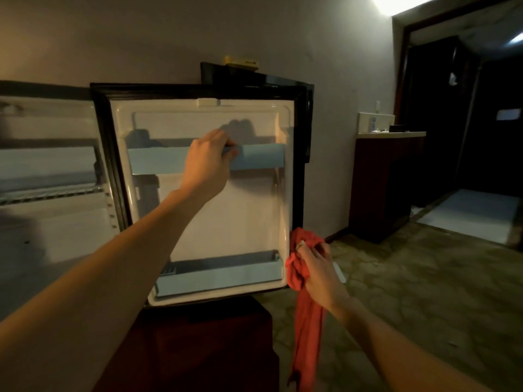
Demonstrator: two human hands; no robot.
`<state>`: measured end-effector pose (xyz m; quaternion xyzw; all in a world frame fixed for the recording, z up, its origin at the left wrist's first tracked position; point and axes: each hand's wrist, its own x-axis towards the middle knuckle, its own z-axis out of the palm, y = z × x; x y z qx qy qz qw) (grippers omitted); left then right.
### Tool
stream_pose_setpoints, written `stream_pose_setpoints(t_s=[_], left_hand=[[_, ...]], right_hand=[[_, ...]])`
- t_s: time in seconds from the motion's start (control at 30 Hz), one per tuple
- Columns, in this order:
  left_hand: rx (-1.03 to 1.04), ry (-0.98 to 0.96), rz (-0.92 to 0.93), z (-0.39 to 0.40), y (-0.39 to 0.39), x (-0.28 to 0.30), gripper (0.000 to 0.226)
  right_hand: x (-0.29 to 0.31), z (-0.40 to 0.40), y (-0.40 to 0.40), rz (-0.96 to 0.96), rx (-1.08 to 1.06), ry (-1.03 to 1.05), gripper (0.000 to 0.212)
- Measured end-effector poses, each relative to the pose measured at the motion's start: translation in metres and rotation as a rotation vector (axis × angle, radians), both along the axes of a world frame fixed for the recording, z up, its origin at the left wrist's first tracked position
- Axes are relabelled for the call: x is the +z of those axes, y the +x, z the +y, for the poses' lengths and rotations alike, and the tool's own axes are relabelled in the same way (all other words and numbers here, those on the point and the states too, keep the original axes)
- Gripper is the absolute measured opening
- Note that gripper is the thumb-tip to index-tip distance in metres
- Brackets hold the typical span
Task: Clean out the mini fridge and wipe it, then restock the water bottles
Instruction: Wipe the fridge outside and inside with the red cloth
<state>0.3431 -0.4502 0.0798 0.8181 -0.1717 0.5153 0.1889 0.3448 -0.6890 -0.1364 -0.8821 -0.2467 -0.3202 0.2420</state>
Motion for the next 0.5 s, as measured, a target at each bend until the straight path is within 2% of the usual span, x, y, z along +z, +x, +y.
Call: stream_pose_setpoints(t_s=[0.07, 0.13, 0.23, 0.27, 0.33, 0.4, 0.5], left_hand=[[0.004, 0.012, -0.009, 0.002, 0.001, -0.002, 0.009], [-0.002, 0.019, -0.019, 0.003, 0.001, -0.002, 0.011], [-0.007, 0.011, -0.012, 0.002, 0.000, -0.001, 0.012], [-0.006, 0.008, -0.013, 0.001, 0.000, -0.001, 0.012], [-0.008, 0.007, -0.024, 0.001, -0.001, -0.002, 0.012], [-0.013, 0.009, -0.028, 0.002, -0.001, -0.002, 0.012], [-0.014, 0.015, -0.029, 0.003, 0.001, -0.002, 0.014]], right_hand=[[0.010, -0.006, 0.011, -0.073, -0.050, 0.063, 0.033], [0.023, -0.010, 0.017, -0.102, -0.017, 0.068, 0.032], [0.029, -0.015, 0.020, -0.172, -0.052, -0.128, 0.042], [0.024, -0.016, 0.020, -0.149, -0.063, -0.177, 0.043], [0.003, -0.014, 0.010, 0.013, -0.031, -0.177, 0.038], [-0.026, -0.005, -0.002, 0.062, -0.004, -0.102, 0.052], [-0.069, -0.004, -0.012, 0.090, 0.009, -0.188, 0.049]])
